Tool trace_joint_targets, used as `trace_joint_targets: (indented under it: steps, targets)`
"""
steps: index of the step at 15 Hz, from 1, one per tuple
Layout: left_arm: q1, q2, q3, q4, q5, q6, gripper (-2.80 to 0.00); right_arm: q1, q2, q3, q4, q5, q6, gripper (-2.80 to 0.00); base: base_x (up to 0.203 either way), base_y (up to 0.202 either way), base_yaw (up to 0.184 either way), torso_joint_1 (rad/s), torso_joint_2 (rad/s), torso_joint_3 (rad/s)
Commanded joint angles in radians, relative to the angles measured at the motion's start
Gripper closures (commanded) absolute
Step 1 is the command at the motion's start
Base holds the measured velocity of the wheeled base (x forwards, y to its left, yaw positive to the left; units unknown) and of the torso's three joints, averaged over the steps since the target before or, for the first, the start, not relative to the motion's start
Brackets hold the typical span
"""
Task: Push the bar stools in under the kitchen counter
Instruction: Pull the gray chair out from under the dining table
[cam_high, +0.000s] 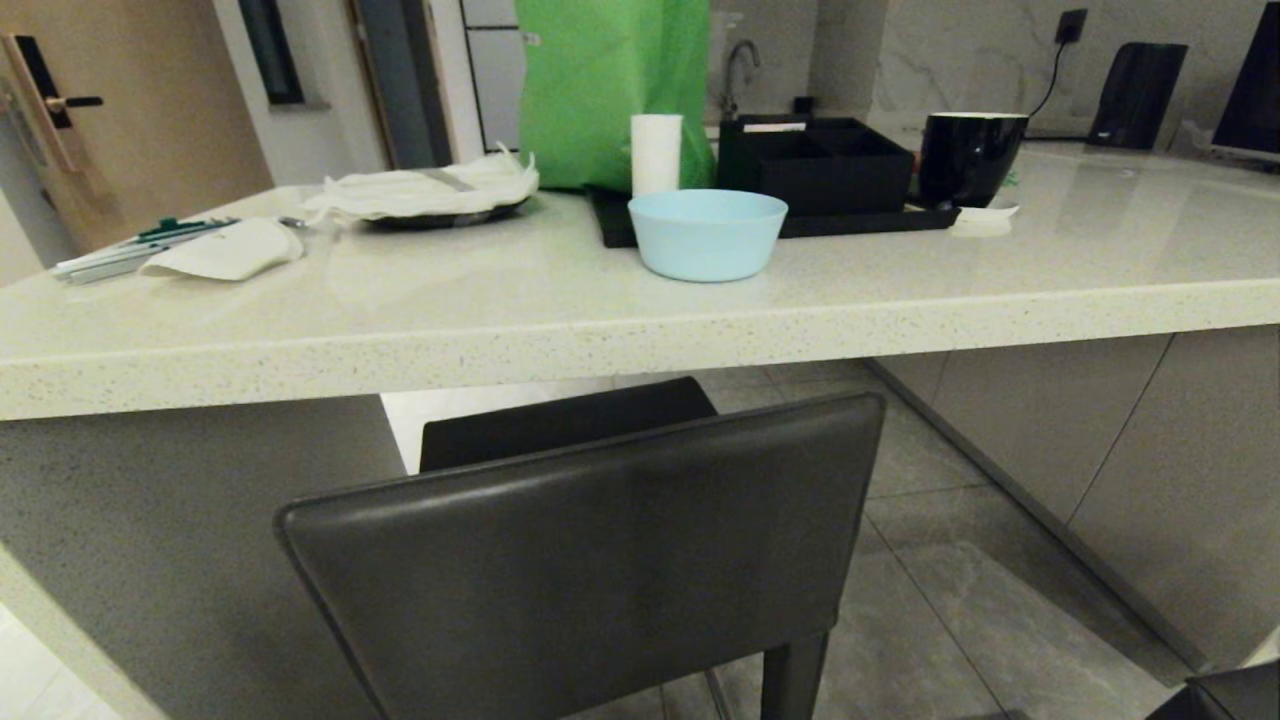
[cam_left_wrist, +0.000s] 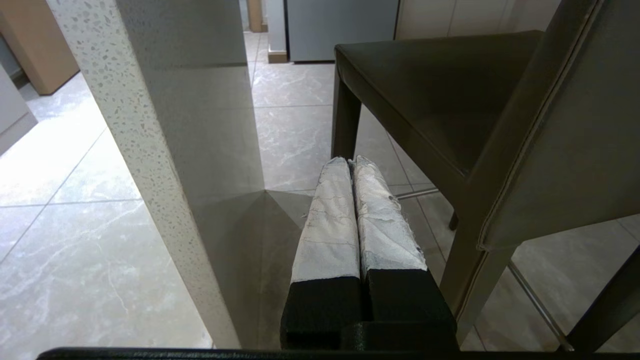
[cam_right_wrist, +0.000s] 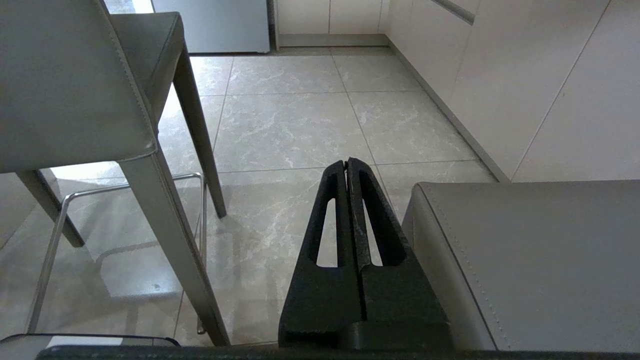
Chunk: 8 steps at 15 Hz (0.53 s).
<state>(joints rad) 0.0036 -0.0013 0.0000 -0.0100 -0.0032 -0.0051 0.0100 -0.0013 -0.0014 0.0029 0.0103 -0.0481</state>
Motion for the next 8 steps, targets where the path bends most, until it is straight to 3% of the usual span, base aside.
trace_joint_targets:
  steps: [1,3,4,5,8]
  targets:
    - [0.001,0.0,0.002,-0.001,0.0,-0.001,0.0,0.001,0.001,0.0,0.0,-0.001,-0.001,0.0,0.0,0.0,0.0,0.0,0.0,0.0]
    - [-0.001,0.0,0.002,-0.001,0.0,-0.001,0.0,0.001,0.001,0.0,0.0,-0.001,0.001,0.0,0.0,0.0,0.0,0.0,0.0,0.0]
    - [-0.001,0.0,0.002,-0.001,0.0,-0.001,-2.8,0.001,0.001,0.0,0.0,0.003,-0.001,0.0,0.0,0.0,0.0,0.0,0.0,0.0]
    - [0.001,0.0,0.002,-0.001,0.0,-0.001,-2.8,0.001,0.001,0.0,0.0,0.011,-0.006,-2.8,0.0,0.0,0.0,0.0,0.0,0.0]
    - [-0.001,0.0,0.002,-0.002,0.0,-0.001,-2.8,0.001,0.001,0.0,0.0,0.004,-0.007,-2.8,0.0,0.0,0.0,0.0,0.0,0.0]
